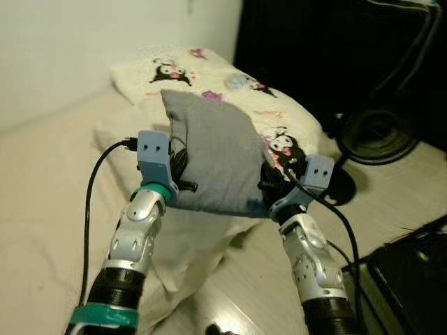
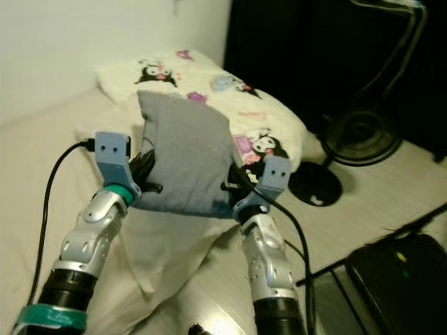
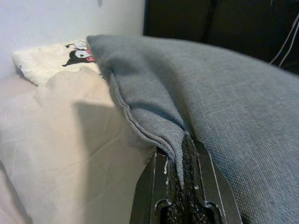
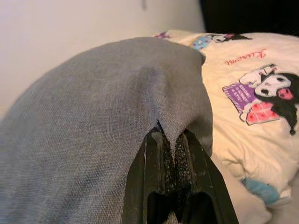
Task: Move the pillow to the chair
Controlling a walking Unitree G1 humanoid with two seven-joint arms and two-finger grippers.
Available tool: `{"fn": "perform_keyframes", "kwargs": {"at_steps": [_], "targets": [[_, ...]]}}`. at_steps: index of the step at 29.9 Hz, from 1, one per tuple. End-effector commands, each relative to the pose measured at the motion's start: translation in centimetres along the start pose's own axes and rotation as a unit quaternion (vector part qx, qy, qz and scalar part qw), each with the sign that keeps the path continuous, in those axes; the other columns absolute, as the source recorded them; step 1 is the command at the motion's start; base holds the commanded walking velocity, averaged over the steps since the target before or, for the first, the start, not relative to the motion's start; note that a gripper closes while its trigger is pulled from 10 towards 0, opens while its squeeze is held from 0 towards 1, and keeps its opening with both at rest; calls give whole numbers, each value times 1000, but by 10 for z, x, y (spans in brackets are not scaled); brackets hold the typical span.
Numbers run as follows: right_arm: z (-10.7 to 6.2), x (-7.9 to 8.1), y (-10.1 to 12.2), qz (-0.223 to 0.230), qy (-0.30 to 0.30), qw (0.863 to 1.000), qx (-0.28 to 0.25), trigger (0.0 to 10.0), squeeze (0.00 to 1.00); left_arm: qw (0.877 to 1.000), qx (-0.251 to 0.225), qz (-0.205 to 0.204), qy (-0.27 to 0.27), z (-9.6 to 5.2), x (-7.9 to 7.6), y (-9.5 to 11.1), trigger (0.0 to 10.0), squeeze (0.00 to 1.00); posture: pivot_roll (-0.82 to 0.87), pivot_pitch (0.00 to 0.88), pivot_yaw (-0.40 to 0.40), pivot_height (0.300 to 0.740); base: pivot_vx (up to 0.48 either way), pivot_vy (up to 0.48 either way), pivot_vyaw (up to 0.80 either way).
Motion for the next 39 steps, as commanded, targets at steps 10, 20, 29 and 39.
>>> {"fn": "perform_keyframes", "kwargs": {"at_steps": [10,20,29,39], "targets": [[3,-3,14,3,-14,999,-35,10000,0,999,-7,31,-45,10,-21,9,10000,0,41,0,86,740,0,0,-800],[6,2,20,12,-11,999,-47,10000,0,997,-16,17,-69,6,-31,11,10000,0,37,0,84,740,0,0,-800],[4,-2,22,6,-11,999,-46,10000,0,997,-7,3,-77,-1,-31,5,10000,0,31,0,73,740,0,0,-800],[4,-1,20,2,-4,999,-39,10000,0,998,-8,0,-64,-2,-33,2,10000,0,31,0,58,740,0,0,-800]]}}
Point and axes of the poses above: a point about 5 cm out from each wrist's last joint towards the gripper, its own z axis pointing out of the wrist towards the gripper, its own y axis along the axis of the wrist's last joint, x = y × z, the point moved 3 cm from there along z, pointing out of the wrist towards the gripper, and after that the axes turned 13 degrees about -z, right-handed, at the moved point
